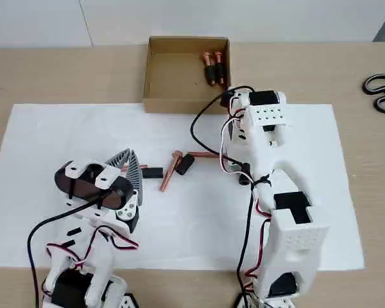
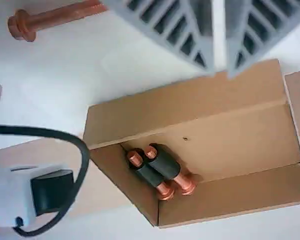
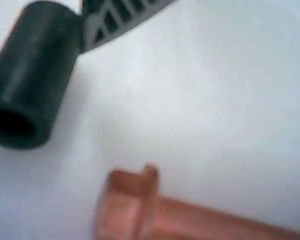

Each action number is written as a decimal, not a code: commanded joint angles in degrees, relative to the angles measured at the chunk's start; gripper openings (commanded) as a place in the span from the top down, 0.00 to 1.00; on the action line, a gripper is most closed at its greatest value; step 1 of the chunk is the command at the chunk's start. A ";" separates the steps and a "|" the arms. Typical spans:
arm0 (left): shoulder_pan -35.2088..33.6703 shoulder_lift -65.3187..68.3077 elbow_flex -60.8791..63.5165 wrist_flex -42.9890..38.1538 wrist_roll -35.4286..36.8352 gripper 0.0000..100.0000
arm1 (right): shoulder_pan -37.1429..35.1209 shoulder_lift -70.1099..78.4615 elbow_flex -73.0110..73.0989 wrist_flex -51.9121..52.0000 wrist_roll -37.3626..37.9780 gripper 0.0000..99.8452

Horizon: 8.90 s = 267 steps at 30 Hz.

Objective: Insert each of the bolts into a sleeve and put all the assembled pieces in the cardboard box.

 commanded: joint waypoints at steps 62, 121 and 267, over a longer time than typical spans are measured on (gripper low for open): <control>0.18 -0.62 -0.75 0.26 -0.09 0.99 | -2.15 8.13 -8.18 -3.56 -12.22 0.99; -17.85 99.43 -61.49 25.58 60.75 0.99 | 2.42 -65.80 66.29 -53.41 -11.87 1.00; 12.40 74.55 -89.80 26.64 34.29 0.99 | -6.29 -101.67 97.67 -91.91 13.98 1.00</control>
